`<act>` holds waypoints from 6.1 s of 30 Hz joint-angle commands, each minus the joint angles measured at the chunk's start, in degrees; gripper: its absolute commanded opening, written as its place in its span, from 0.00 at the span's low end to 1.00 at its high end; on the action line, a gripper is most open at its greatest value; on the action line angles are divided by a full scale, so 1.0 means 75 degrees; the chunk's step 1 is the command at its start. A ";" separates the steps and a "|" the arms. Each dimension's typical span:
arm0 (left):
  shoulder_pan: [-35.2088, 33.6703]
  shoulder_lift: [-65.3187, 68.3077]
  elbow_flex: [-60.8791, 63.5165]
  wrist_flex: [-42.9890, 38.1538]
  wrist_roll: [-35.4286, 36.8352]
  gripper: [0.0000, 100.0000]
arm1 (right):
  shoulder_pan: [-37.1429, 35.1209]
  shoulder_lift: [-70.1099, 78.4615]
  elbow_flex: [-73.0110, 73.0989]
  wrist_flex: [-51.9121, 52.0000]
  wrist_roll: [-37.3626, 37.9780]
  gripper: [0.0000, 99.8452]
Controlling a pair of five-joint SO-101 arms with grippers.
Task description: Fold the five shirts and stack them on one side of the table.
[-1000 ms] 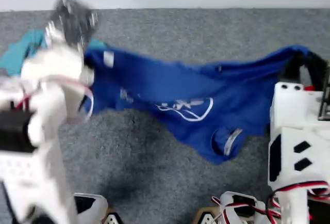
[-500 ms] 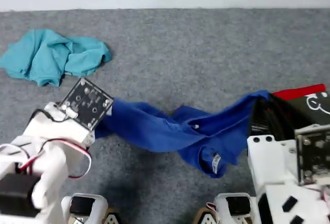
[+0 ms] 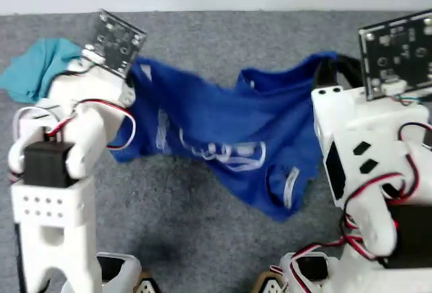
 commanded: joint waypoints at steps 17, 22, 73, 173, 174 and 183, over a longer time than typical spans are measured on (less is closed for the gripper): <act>-0.0070 -0.0645 -0.6464 0.3470 0.0469 0.01 | 0.1846 0.0006 -0.6377 0.1190 0.0070 0.01; -0.0070 -0.1184 -0.5667 0.3470 0.0469 0.01 | 0.1858 0.0100 -0.6236 0.1284 0.0035 0.01; -0.0422 0.7912 -0.3229 -0.5650 -0.0633 0.01 | 0.0990 0.6054 0.0012 -0.4929 0.0094 0.01; -0.0152 -0.3493 0.0627 0.1946 -0.0938 0.01 | 0.3053 -0.2842 0.0903 -0.3347 0.0082 0.01; -0.0164 -0.3505 0.0381 0.1958 -0.0856 0.01 | 0.3053 -0.2842 0.0656 -0.3393 0.0059 0.01; -0.0199 -0.3493 -0.1002 0.2239 -0.0340 0.01 | 0.3065 -0.2842 -0.0281 -0.3886 0.0059 0.01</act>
